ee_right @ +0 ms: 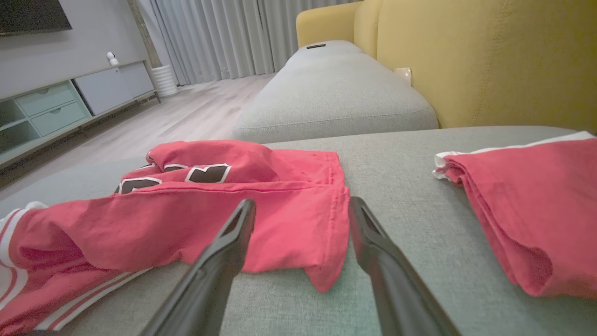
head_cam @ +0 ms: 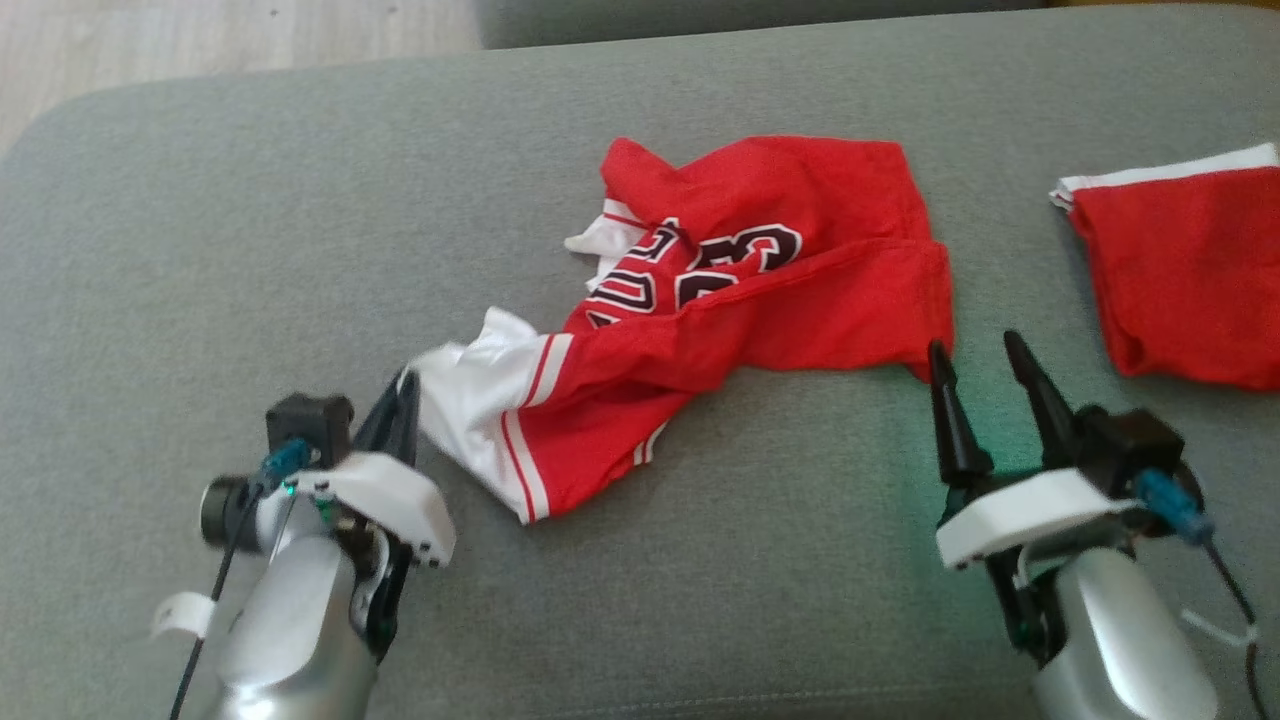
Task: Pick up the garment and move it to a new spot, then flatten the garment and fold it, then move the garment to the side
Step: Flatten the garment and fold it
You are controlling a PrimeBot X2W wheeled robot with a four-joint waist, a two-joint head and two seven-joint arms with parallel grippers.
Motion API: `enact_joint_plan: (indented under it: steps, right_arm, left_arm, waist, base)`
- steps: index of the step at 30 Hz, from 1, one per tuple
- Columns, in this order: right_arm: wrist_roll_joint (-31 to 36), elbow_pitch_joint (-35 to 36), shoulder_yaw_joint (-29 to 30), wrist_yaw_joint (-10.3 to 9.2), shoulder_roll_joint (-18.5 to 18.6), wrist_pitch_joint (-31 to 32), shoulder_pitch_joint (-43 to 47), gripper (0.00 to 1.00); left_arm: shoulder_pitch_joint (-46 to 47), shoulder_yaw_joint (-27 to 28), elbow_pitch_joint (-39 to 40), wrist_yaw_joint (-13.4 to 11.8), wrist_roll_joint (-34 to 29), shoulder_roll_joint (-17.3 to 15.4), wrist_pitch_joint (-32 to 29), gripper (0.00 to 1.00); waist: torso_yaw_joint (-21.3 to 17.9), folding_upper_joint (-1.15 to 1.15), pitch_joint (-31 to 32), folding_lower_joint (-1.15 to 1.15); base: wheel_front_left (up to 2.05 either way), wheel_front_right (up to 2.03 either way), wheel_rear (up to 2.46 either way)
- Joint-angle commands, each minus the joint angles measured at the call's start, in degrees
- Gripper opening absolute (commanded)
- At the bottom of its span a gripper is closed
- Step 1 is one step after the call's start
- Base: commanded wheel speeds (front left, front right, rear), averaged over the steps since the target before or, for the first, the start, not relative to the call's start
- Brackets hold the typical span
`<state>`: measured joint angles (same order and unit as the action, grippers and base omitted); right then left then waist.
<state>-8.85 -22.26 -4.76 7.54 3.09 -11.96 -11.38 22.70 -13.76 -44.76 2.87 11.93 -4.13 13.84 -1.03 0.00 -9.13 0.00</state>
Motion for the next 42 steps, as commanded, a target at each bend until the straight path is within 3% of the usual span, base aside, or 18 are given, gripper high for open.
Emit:
enact_joint_plan:
  steps: [1, 7, 11, 21, 35, 36, 38, 39, 42]
  right_arm:
    - [1.09, 1.22, -0.4, -0.05, -0.21, 0.47, -3.03, 1.0]
    - [3.32, -2.34, 2.48, -0.05, 0.37, 4.13, -7.43, 1.0]
    - [3.59, -6.99, 4.86, -0.05, 1.83, 7.06, -12.18, 1.0]
    - [0.09, -21.74, 9.32, -0.05, 4.01, 11.91, -23.7, 1.0]
    - [-5.0, -31.52, 5.08, -0.05, 4.72, 9.34, -28.42, 1.0]
    - [-5.56, -31.88, 4.47, -0.05, 4.68, 9.08, -28.52, 0.89]
    - [-6.36, -32.47, 2.98, -0.05, 4.83, 8.55, -28.69, 0.15]
    - [-6.65, -32.64, 2.15, -0.05, 4.99, 8.09, -28.73, 0.0]
    - [-7.48, -33.23, 0.11, -0.05, 5.43, 6.87, -28.93, 0.0]
  left_arm:
    - [1.09, 1.97, 4.16, 0.18, 0.22, -0.83, 1.02, 0.0]
    - [-2.62, 2.52, 19.59, 1.27, -0.98, -0.45, 1.14, 0.0]
    - [-4.87, 1.36, 24.71, 2.29, -1.75, -0.06, 1.15, 0.0]
    - [-4.95, -1.81, 27.61, 3.52, -1.98, 0.75, 1.15, 0.0]
    - [-4.73, -2.13, 27.05, 3.91, -2.24, 1.03, 1.16, 0.0]
    - [-4.73, -2.1, 26.99, 3.92, -2.26, 1.04, 1.16, 0.0]
    - [-4.79, -2.08, 26.83, 3.94, -2.29, 1.06, 1.16, 0.0]
    - [-4.81, -2.08, 26.76, 3.96, -2.3, 1.07, 1.16, 0.0]
    - [-4.86, -1.95, 26.57, 3.99, -2.28, 1.1, 1.16, 0.0]
  waist:
    - [0.74, 0.0, -0.04, 0.0]
    - [2.79, 0.0, -0.86, 0.0]
    - [4.03, 0.0, -1.84, 0.0]
    - [6.96, 0.0, -4.88, 0.0]
    - [7.24, 0.0, -5.44, 0.0]
    - [7.18, 0.0, -5.38, 0.0]
    - [7.09, 0.0, -5.25, 0.0]
    - [7.03, 0.0, -5.18, 0.0]
    - [6.81, 0.0, -5.05, 0.0]
  base:
    - [0.0, 0.0, 0.0]
    - [0.0, 0.0, 0.0]
    - [0.0, 0.0, 0.0]
    - [0.0, 0.0, 0.0]
    - [0.0, 0.0, 0.0]
    - [0.0, 0.0, 0.0]
    - [0.0, 0.0, 0.0]
    - [0.0, 0.0, 0.0]
    - [0.0, 0.0, 0.0]
